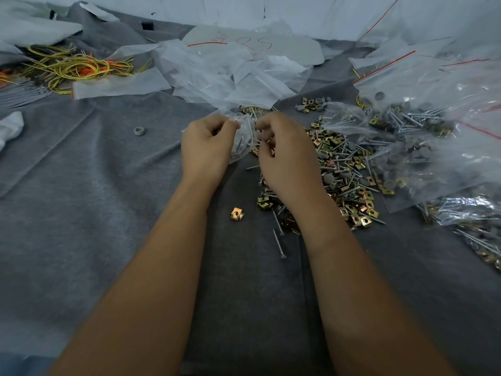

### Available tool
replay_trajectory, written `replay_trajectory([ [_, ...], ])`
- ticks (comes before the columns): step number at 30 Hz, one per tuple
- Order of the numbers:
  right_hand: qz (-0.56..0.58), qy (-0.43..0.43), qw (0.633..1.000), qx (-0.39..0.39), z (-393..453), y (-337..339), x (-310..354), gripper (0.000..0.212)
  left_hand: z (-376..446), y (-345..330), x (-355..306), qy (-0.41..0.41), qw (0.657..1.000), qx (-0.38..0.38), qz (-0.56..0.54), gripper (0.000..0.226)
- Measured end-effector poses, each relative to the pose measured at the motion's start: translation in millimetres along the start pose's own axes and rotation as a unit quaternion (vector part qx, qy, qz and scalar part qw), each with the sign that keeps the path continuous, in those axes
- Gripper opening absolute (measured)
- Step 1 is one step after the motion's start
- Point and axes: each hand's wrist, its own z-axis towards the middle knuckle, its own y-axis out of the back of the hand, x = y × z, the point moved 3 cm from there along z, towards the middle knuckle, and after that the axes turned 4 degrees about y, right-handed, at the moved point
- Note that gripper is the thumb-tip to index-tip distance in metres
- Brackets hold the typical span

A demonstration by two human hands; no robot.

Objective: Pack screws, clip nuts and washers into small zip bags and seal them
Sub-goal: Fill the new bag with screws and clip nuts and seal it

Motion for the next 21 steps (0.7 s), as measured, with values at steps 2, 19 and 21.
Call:
replay_trajectory([
  [2, -0.035, -0.009, 0.999, 0.020, 0, 0, -3, 0.017, 2, 1, 2, 0.010, 1.000, -0.017, -0.001, 0.032],
  [19, -0.161, 0.053, 0.978, 0.119, -3, -14, -6, 0.011, 3, 1, 4, 0.029, 0.999, -0.035, -0.003, 0.023],
  [21, -0.116, 0.025, 0.990, 0.082, -1, -12, -9, 0.013, 3, 1, 4, 0.028, 0.999, -0.031, 0.001, 0.022],
])
